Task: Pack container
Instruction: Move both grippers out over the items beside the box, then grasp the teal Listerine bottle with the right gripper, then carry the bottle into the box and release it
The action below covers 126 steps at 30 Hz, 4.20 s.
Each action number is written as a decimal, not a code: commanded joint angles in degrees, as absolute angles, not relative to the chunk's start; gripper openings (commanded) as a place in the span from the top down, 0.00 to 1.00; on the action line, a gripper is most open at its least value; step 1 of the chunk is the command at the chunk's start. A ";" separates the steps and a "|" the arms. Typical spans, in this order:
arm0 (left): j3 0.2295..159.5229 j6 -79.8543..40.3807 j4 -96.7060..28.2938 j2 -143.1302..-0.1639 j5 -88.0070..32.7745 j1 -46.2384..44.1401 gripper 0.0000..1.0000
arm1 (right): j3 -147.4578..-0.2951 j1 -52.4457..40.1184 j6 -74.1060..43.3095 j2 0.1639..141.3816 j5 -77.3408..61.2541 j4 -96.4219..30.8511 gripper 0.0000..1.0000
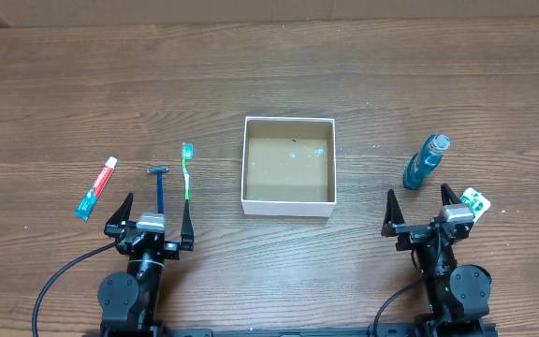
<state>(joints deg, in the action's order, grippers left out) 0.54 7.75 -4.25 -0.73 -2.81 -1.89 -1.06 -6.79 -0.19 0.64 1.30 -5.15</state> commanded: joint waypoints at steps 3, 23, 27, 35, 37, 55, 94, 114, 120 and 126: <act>1.96 -0.21 -6.35 -0.32 -2.35 -2.28 0.00 | -0.54 -6.74 -4.82 0.19 1.41 -4.84 0.00; 58.96 -6.81 -49.25 -48.51 -2.76 -2.28 0.00 | -58.78 -6.61 -12.05 52.07 4.01 -45.82 0.00; 66.35 -6.44 -56.82 -54.59 -4.60 -2.28 0.00 | -76.03 -4.29 -12.05 66.00 3.09 -61.32 0.00; 67.61 -6.42 -58.11 -55.99 -4.51 -2.28 0.00 | -83.66 2.07 -15.07 75.42 1.87 -66.85 0.00; 67.61 -6.42 -58.11 -55.99 -4.49 -2.28 0.00 | -83.66 4.34 -15.03 77.89 1.15 -67.46 0.00; 67.61 -6.46 -58.04 -55.99 -4.51 -2.28 0.00 | -83.64 5.50 -13.32 92.97 1.39 -68.66 0.10; 67.61 -6.44 -58.04 -55.99 -4.49 -2.28 0.00 | -90.83 3.11 -11.94 90.70 1.41 -73.45 0.96; 67.61 -6.46 -58.04 -55.99 -4.51 -2.28 0.00 | -104.20 -26.13 -12.27 92.53 1.43 -74.61 0.96; 67.61 -6.44 -58.04 -55.99 -4.49 -2.28 0.00 | -104.20 -26.13 -16.10 101.08 3.03 -72.84 0.96; 67.61 -6.44 -58.06 -55.99 -4.49 -2.28 0.00 | -104.20 -26.06 -18.50 105.58 5.34 -70.61 0.96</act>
<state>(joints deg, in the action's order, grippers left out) 66.02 -6.07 -58.11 -56.05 -3.92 -1.89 -102.85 -26.24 -17.12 105.91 3.79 -71.70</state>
